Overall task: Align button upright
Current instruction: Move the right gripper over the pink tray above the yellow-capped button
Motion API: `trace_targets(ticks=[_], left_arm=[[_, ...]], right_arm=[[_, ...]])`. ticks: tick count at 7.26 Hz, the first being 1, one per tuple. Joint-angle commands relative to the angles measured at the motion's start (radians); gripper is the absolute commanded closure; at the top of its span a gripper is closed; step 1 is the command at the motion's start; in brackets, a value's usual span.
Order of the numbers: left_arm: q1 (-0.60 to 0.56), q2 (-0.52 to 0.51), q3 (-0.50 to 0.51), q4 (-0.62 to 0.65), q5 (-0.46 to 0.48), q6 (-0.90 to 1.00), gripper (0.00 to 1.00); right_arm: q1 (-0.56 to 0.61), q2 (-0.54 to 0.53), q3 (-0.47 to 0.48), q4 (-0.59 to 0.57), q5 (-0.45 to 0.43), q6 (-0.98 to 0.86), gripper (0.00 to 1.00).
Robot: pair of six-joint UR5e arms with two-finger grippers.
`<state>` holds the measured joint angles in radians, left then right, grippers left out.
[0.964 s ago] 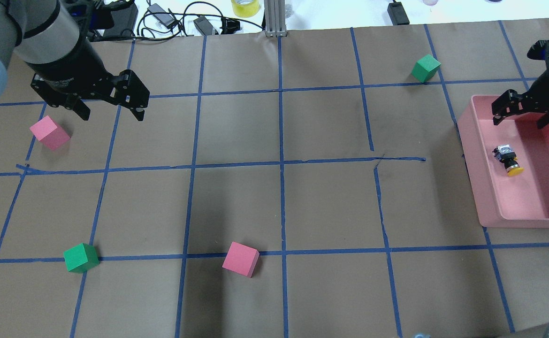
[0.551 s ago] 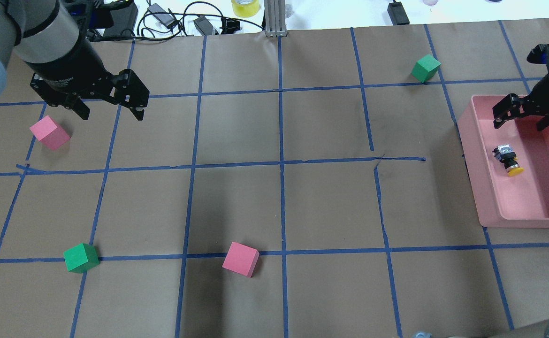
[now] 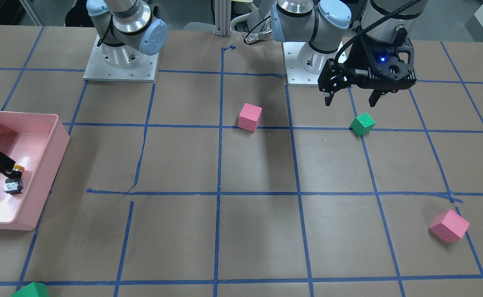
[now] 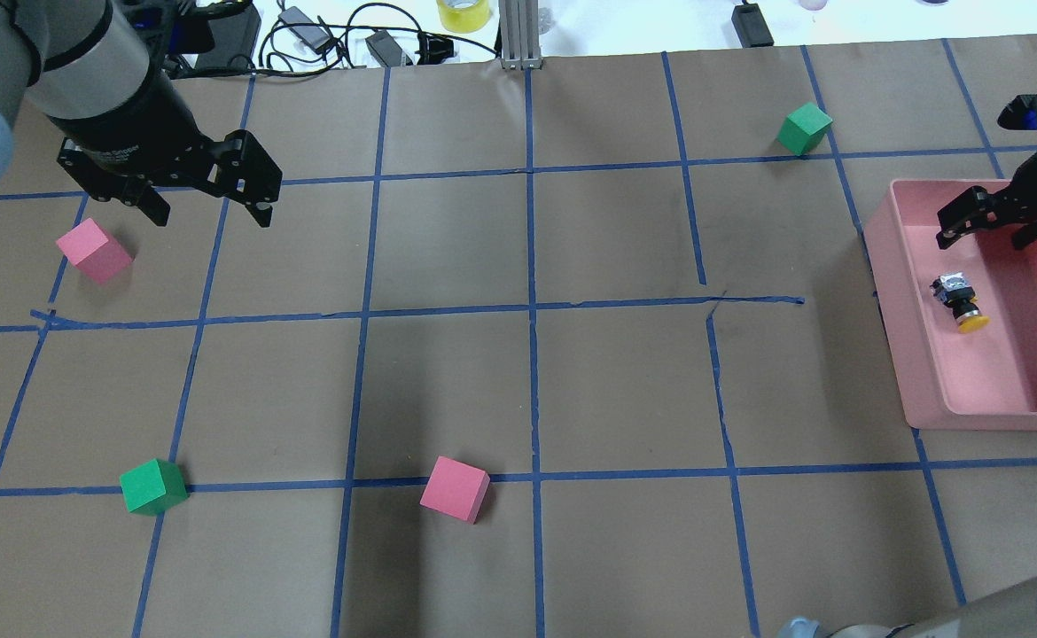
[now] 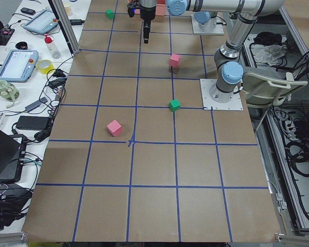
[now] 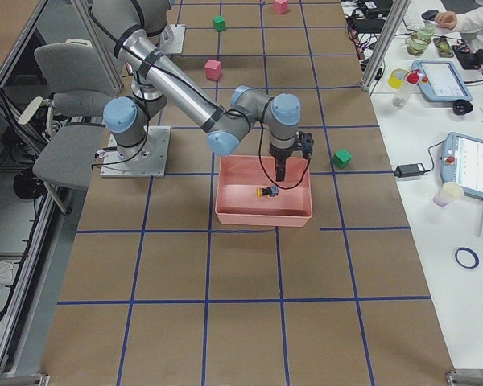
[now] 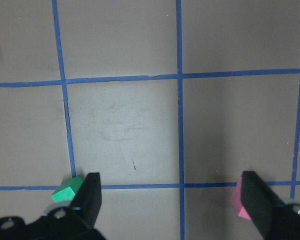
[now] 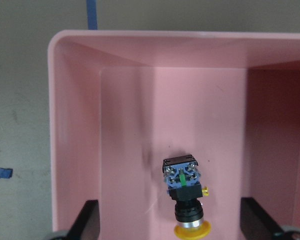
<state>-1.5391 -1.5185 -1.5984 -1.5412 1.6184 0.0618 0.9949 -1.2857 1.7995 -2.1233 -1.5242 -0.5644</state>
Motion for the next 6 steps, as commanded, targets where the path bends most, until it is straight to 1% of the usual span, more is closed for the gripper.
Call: trace_targets(ticks=[1, 2, 3, 6], left_arm=[[0.001, 0.000, 0.000, 0.001, 0.000, 0.001, 0.00], [0.001, -0.002, 0.002, 0.001, 0.000, 0.000, 0.00], [0.001, -0.003, 0.000, 0.001, 0.000, 0.000, 0.00], [0.001, -0.008, 0.002, 0.003, 0.000, -0.002, 0.00]], right_arm=[[-0.016, 0.032, 0.009, -0.038, -0.001, -0.084, 0.00], [-0.019, 0.073, 0.009, -0.082, 0.004, -0.130, 0.00], [-0.019, 0.084, 0.009, -0.098, 0.003, -0.181, 0.00], [-0.019, 0.115, 0.011, -0.099, -0.001, -0.232, 0.00]])
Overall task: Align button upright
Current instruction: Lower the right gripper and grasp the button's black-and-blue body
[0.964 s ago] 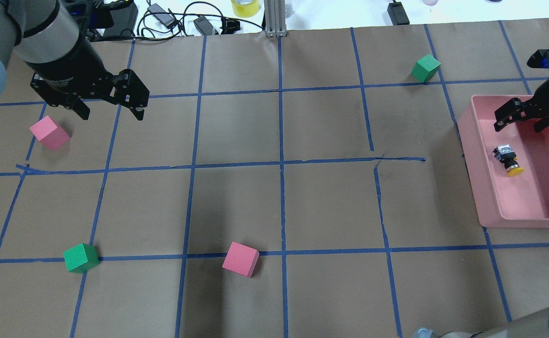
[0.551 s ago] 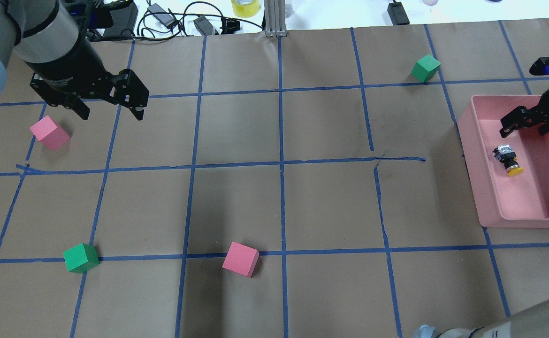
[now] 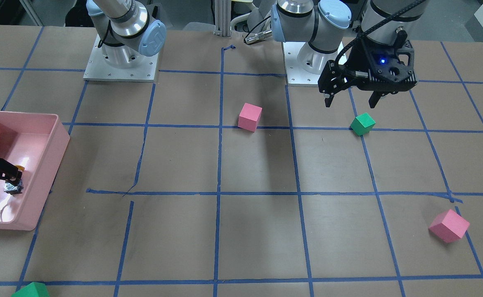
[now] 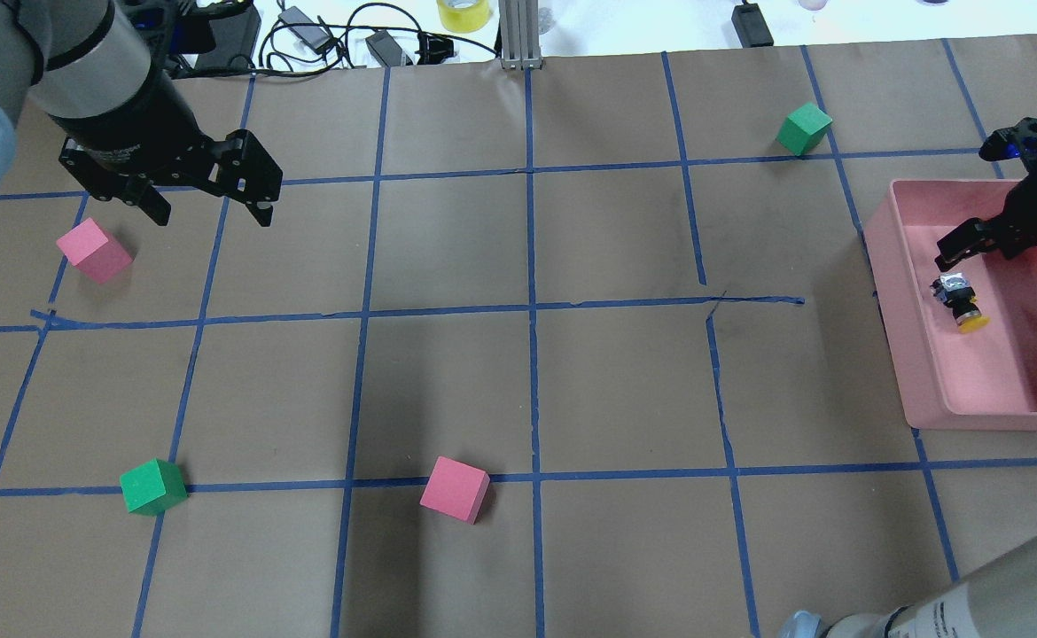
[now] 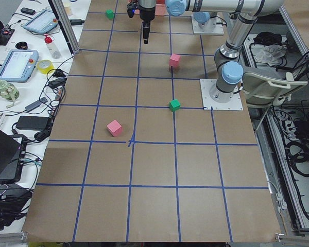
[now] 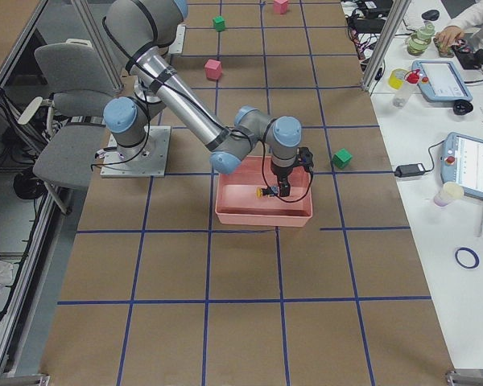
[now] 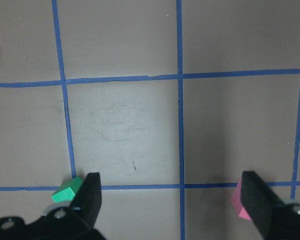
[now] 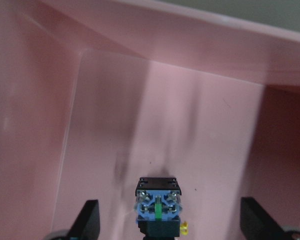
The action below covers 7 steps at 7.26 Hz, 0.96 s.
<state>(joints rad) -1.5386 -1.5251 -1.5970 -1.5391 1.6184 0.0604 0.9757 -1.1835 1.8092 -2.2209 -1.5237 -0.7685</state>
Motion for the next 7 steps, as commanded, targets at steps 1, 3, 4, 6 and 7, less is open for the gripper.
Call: trace_targets(ticks=[1, 3, 4, 6, 7], left_arm=[[0.000, -0.001, 0.000, 0.001, 0.000, 0.001, 0.00], [0.000, 0.000, 0.000, 0.002, 0.000, 0.001, 0.00], [0.000, 0.000, 0.000, 0.004, 0.000, 0.001, 0.00], [0.000, 0.002, 0.000, 0.005, 0.000, 0.001, 0.00], [0.002, 0.002, 0.000, 0.004, 0.002, 0.001, 0.00]], right_arm=[[0.000, 0.013, -0.001, -0.002, -0.004, -0.028, 0.00], [0.000, 0.015, -0.001, -0.002, -0.022, -0.022, 0.00], [0.000, 0.018, -0.001, -0.003, -0.024, -0.020, 0.00], [0.000, 0.031, 0.001, -0.002, -0.027, 0.061, 0.00], [0.000, 0.033, 0.001, -0.003, -0.026, 0.066, 0.00]])
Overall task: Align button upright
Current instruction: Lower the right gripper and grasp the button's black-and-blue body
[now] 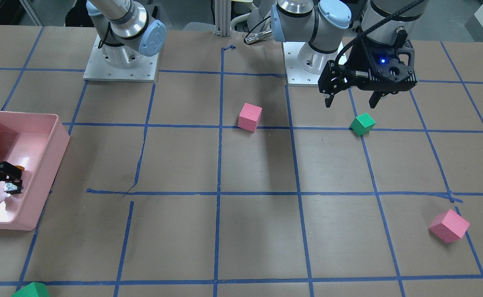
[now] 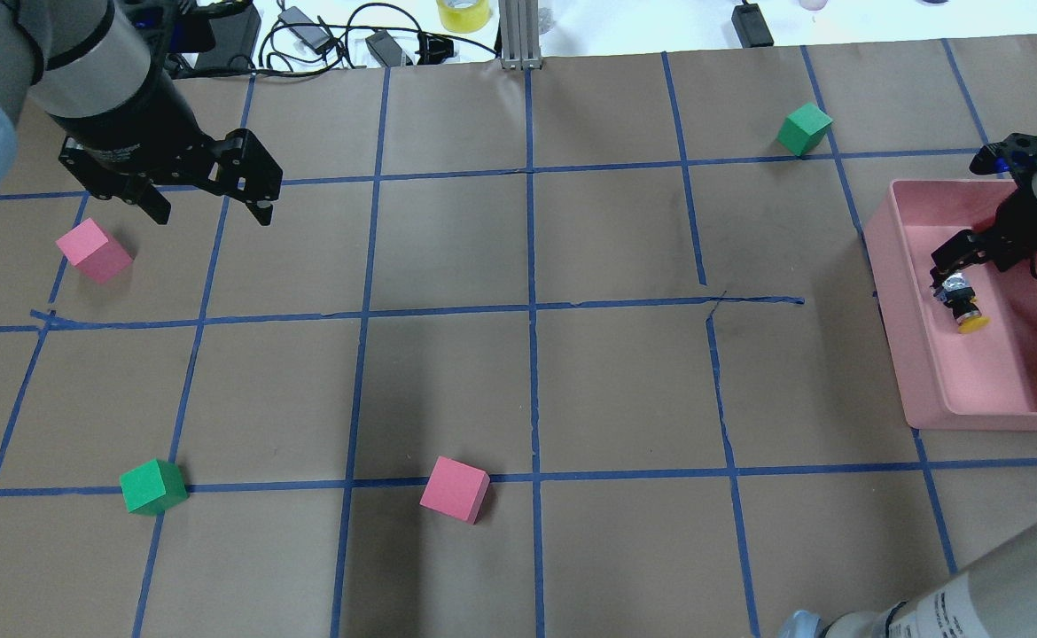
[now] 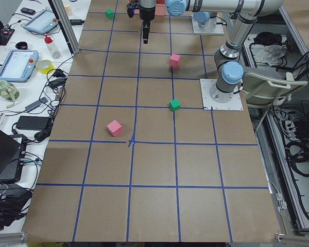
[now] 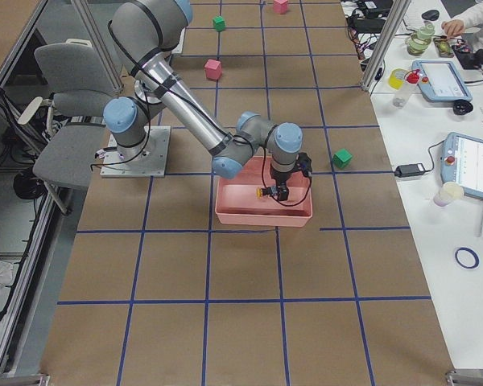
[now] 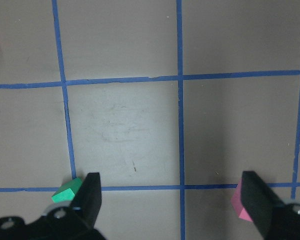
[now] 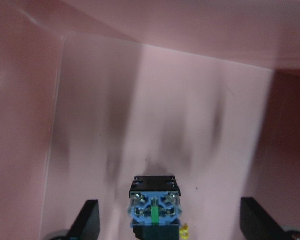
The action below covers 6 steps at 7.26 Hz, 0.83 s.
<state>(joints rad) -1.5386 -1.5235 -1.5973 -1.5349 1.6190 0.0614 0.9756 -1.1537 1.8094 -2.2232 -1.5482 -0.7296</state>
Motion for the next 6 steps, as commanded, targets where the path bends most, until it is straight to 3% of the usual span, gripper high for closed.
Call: trace_targets(ticks=[1, 6], left_arm=[[0.002, 0.000, 0.000, 0.001, 0.001, 0.000, 0.00], [0.002, 0.002, 0.017, -0.004, 0.001, -0.008, 0.00]], right_arm=[[0.000, 0.011, -0.001, -0.001, 0.000, 0.029, 0.00], [0.000, 0.035, -0.001, -0.019, 0.002, 0.029, 0.00]])
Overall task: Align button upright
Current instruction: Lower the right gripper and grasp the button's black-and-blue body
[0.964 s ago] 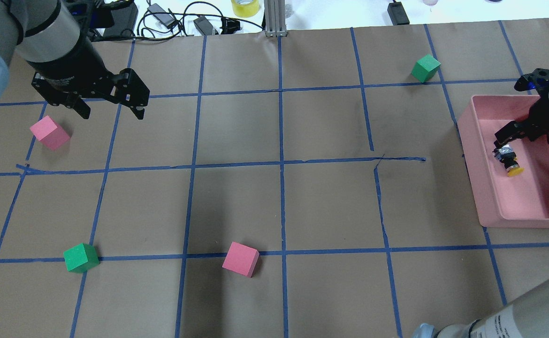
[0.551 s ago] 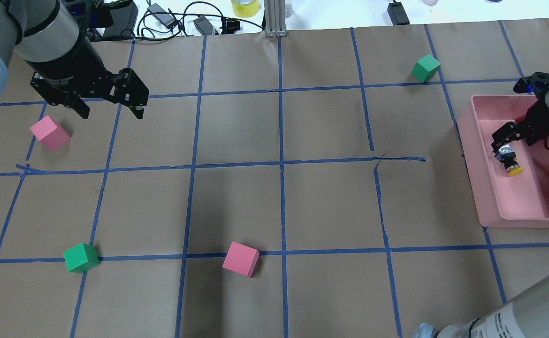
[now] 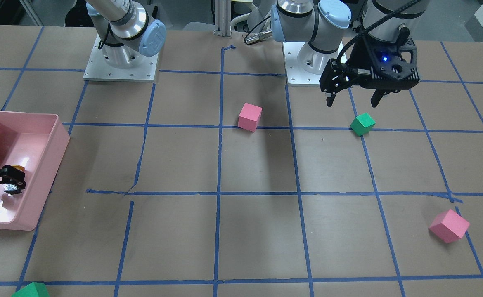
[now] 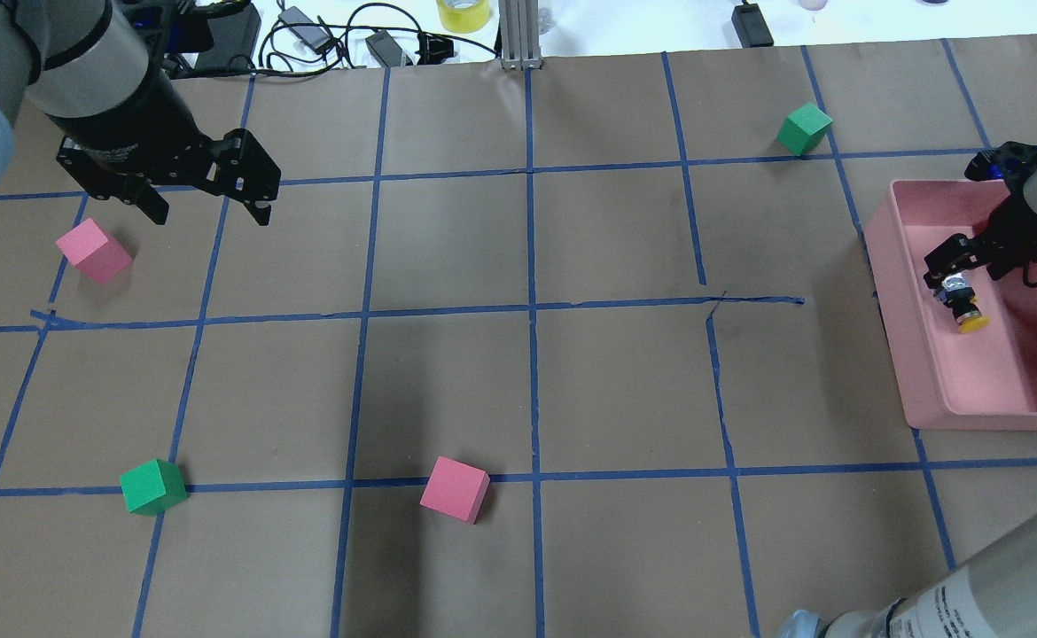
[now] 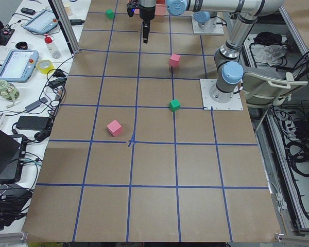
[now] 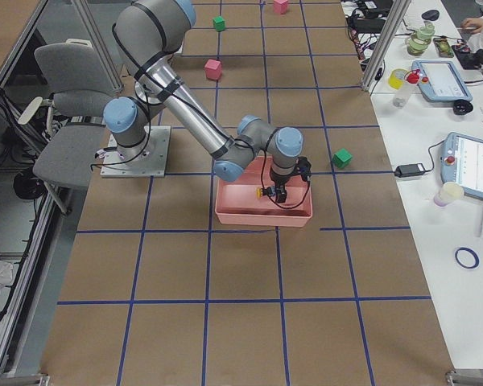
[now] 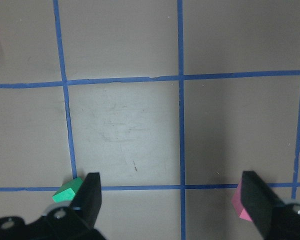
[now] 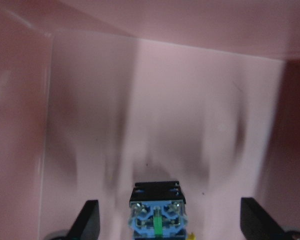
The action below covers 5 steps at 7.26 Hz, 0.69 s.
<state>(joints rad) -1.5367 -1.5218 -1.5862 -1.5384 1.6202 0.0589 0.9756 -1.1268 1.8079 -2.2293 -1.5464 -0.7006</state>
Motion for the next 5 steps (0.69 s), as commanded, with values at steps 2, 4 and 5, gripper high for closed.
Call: trace_targets(ticks=[2, 4, 5], left_arm=[[-0.006, -0.006, 0.005, -0.005, -0.014, -0.016, 0.00], [-0.008, 0.005, 0.009, -0.016, -0.003, -0.004, 0.00], [-0.013, 0.008, 0.006, -0.044, -0.006, -0.017, 0.00]], right_arm=[[0.000, 0.016, 0.002, -0.013, -0.003, 0.000, 0.00], [0.000, 0.016, -0.001, -0.013, -0.007, 0.000, 0.09], [0.000, 0.016, 0.001, -0.013, -0.023, 0.000, 0.24]])
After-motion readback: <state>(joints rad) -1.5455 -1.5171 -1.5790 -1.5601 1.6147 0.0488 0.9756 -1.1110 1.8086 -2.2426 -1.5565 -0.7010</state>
